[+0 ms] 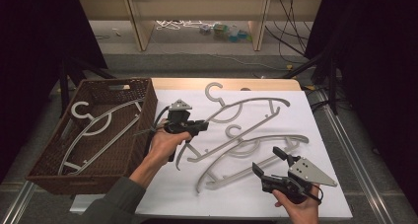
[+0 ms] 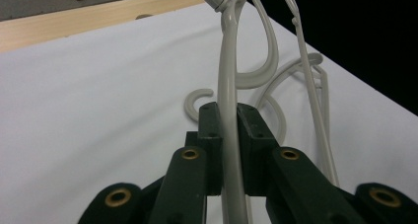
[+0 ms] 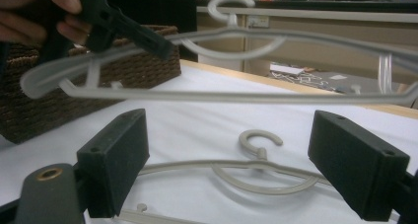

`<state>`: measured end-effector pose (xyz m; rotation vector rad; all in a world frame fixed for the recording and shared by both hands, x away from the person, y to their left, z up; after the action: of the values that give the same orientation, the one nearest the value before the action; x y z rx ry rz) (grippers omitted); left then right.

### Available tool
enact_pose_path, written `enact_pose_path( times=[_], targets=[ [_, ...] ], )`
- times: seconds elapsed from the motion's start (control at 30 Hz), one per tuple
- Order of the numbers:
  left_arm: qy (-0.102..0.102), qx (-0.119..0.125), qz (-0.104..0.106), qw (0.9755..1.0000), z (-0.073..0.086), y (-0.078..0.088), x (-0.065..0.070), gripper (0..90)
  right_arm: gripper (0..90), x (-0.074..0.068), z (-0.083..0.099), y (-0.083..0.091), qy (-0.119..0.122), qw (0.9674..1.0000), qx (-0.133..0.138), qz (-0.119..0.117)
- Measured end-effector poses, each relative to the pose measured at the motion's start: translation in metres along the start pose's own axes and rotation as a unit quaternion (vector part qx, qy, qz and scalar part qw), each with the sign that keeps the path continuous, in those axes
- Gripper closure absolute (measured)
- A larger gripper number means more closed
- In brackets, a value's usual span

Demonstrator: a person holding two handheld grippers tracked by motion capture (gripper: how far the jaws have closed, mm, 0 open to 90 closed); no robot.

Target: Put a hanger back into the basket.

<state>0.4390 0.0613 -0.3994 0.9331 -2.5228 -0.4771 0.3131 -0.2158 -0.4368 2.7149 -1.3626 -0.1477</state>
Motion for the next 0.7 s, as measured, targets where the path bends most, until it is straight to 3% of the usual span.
enact_pose_path(
  times=[0.3, 0.4, 0.53, 0.6, 0.7],
  targets=[
    [-0.022, 0.020, -0.014, 0.9995, -0.019, 0.043, -0.005, 81.9, 16.5, 0.000, 0.000, 0.000, 0.002, 1.0000, 0.001, 0.001],
    [-0.032, 0.028, -0.027, 0.9987, -0.023, 0.059, -0.008, 81.9, 16.5, 0.000, 0.000, 0.000, 0.004, 1.0000, 0.002, 0.002],
    [-0.028, 0.038, -0.033, 0.9984, -0.026, 0.077, -0.013, 81.9, 16.5, 0.000, 0.001, 0.001, 0.002, 0.9999, -0.011, -0.001],
    [-0.030, 0.039, -0.038, 0.9981, -0.027, 0.086, -0.017, 81.9, 16.5, -0.001, 0.000, 0.000, 0.001, 1.0000, 0.004, -0.002],
    [-0.026, 0.045, -0.047, 0.9976, -0.028, 0.098, -0.023, 81.9, 16.5, 0.000, 0.001, 0.000, -0.001, 1.0000, -0.003, -0.003]
  ],
)
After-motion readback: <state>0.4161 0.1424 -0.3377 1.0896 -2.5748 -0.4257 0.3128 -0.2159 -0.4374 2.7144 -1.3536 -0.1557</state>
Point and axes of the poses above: each handheld gripper's, and its own axes: y roughly backward along the jaws, z roughly out of its underside, x roughly to its right, the point moved 4 cm from there along -y, roughly forward along the jaws, and after that the axes turned 4 degrees about x, right-handed, at the moved point
